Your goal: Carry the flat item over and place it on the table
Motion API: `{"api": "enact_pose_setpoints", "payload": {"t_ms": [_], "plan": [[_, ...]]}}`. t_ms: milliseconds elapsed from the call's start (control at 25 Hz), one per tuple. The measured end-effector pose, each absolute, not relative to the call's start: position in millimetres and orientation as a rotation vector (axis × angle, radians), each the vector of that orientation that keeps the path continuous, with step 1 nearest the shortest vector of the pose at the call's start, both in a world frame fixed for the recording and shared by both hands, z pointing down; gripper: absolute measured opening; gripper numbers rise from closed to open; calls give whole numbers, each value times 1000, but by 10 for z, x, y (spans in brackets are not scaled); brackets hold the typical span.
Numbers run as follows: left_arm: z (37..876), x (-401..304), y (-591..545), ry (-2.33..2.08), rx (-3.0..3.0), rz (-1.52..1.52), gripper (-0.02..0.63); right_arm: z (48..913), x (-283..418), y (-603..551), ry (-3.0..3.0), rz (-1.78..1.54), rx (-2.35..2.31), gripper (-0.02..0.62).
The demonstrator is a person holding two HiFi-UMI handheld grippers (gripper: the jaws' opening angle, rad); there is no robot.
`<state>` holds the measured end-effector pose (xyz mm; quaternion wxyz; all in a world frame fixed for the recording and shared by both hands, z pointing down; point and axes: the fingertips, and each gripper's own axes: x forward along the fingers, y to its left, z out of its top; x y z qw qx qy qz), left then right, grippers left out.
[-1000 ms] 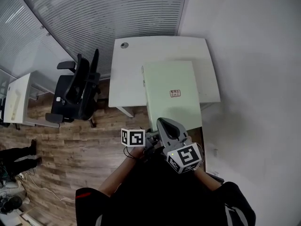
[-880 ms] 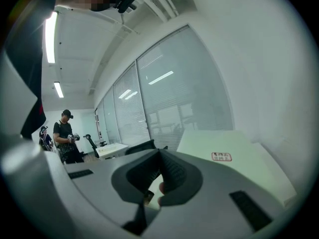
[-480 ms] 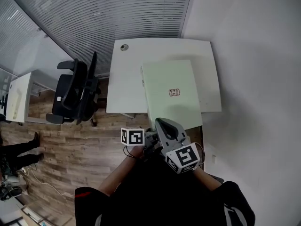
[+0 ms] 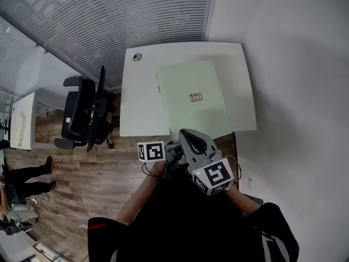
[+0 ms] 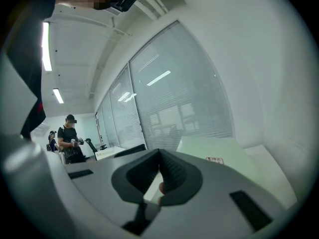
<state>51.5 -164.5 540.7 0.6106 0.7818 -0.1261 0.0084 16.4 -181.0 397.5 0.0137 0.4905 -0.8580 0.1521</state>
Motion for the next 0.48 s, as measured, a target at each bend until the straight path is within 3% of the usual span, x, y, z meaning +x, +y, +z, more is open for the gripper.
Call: {"api": "enact_pose_setpoints", "payload": {"t_ms": [480], "plan": [[5647,699,-2223,-387,1745,-46,284,3971,524,-2251,-2666,445,1475,2]]}}
